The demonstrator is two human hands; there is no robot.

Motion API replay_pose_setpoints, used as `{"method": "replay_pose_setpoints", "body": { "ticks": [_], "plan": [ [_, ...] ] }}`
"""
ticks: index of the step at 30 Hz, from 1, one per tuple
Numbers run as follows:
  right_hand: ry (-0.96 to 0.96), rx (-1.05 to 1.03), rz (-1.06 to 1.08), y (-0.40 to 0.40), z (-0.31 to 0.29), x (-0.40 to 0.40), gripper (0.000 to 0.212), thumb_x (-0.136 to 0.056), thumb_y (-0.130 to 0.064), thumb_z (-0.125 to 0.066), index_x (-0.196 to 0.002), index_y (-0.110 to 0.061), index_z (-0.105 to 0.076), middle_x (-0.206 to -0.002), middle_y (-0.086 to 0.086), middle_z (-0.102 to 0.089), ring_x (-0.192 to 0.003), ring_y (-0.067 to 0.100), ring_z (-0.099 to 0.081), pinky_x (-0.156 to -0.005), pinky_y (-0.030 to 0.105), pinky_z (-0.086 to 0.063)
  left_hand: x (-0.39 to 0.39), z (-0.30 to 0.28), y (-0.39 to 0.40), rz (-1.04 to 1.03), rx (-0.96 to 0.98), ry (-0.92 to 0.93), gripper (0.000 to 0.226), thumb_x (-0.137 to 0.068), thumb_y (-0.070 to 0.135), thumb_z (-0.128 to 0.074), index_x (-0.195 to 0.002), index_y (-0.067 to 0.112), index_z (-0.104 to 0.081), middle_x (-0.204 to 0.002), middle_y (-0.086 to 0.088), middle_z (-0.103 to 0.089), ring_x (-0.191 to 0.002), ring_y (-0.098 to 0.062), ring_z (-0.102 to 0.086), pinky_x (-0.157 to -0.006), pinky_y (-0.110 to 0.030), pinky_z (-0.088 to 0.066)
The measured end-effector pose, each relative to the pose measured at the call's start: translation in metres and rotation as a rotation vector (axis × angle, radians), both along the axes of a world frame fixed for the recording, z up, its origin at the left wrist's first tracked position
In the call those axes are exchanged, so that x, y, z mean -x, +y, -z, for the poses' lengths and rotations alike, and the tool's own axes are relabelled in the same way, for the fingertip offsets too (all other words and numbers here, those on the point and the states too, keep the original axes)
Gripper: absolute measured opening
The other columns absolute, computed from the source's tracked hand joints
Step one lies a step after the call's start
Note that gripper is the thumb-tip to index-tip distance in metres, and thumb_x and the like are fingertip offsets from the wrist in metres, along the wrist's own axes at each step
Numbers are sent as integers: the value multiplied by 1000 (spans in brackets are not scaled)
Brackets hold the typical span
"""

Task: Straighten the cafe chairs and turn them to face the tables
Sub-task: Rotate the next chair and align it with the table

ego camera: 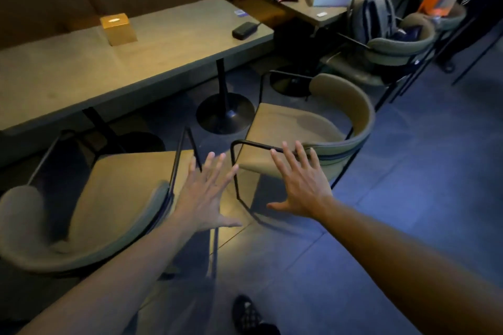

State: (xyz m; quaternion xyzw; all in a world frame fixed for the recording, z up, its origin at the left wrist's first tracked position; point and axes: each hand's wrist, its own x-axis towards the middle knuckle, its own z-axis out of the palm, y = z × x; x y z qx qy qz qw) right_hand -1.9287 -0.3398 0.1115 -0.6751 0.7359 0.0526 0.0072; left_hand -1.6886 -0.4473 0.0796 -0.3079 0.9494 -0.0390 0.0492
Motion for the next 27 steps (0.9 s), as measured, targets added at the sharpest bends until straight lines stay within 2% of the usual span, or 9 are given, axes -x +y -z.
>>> {"method": "replay_pose_setpoints", "body": {
  "ticks": [3,7,10,14,19,22,27],
  "plan": [
    [52,-18,47,-7,1,71,129,-66,-89,-52,-154,-21,16,-164,15,10,-147,41,13,-118,62,-2,78,0,-24,21,39,-21,130,-58,102,-21,-158,25,12,-166,-14,13,-151,-38,15,-116,-67,2],
    [60,-29,107,-20,5,159,131,-64,-89,-52,-154,-20,14,-164,15,8,-147,42,12,-116,61,4,178,1,-59,2,13,-45,131,-56,104,-14,-155,25,20,-165,-15,17,-150,-38,20,-115,-67,6],
    [57,-49,171,-24,16,221,131,-63,-91,-49,-154,-19,13,-164,15,7,-147,42,12,-116,61,2,243,5,-72,29,-7,-70,132,-56,104,-16,-156,26,19,-166,-15,16,-150,-38,20,-115,-67,6],
    [24,-89,209,-27,37,290,132,-63,-94,-44,-154,-19,15,-164,15,10,-147,42,13,-115,60,6,309,13,-68,39,-51,-93,131,-58,104,-21,-153,26,27,-163,-14,26,-147,-38,27,-116,-65,12],
    [33,-152,136,-48,65,358,134,-62,-94,-44,-153,-19,18,-164,15,13,-147,42,13,-115,61,5,366,36,-62,34,-115,-186,131,-61,103,-25,-148,26,35,-161,-15,30,-145,-39,30,-117,-63,10],
    [47,-213,55,-71,86,396,135,-62,-94,-46,-152,-19,22,-163,16,15,-147,43,13,-116,64,3,394,51,-61,-47,-151,-228,133,-59,103,-27,-148,26,36,-162,-16,28,-146,-40,28,-117,-63,7],
    [100,-321,-147,-101,120,445,135,-63,-93,-47,-151,-18,23,-162,18,16,-147,42,16,-113,64,7,436,79,-58,-225,-243,-298,138,-56,102,-35,-150,27,32,-163,-15,25,-148,-38,24,-118,-62,5]
  ]
}}
